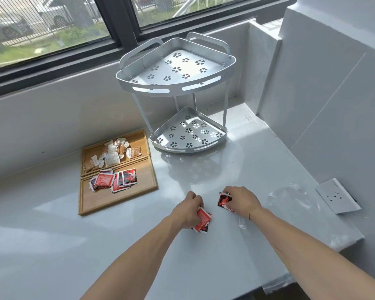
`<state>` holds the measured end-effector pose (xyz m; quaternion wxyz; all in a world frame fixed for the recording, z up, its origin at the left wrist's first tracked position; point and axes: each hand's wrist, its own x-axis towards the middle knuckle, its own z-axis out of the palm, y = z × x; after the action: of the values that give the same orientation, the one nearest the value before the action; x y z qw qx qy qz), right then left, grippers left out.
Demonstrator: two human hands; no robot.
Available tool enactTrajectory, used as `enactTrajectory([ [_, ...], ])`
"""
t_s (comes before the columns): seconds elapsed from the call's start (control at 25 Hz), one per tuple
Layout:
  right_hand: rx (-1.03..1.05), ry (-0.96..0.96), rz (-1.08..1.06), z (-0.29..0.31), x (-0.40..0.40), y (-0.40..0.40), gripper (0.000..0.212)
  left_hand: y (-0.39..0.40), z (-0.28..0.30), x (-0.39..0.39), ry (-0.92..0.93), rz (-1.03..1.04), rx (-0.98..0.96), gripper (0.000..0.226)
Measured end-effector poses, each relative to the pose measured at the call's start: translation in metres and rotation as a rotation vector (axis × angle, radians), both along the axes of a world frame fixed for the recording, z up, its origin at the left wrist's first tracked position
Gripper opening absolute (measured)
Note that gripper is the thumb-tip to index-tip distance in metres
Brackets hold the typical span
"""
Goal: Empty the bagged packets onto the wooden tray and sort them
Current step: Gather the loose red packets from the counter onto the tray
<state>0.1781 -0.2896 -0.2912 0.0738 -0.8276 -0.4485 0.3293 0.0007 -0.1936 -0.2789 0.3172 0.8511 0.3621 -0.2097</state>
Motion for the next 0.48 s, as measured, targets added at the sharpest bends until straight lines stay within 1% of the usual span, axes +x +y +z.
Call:
enactTrajectory([
  [0.16,-0.019,-0.017,0.043,0.004,-0.012,0.017,0.037,0.008,0.007,-0.020,-0.006,0.118,-0.114,0.023],
  [0.28,-0.031,-0.010,0.088,0.008,-0.028,0.035,0.031,0.018,0.010,-0.042,-0.080,0.255,-0.203,0.023],
  [0.48,-0.006,0.017,0.169,0.019,-0.062,0.075,0.026,0.046,0.017,-0.095,-0.197,0.421,-0.225,0.025],
])
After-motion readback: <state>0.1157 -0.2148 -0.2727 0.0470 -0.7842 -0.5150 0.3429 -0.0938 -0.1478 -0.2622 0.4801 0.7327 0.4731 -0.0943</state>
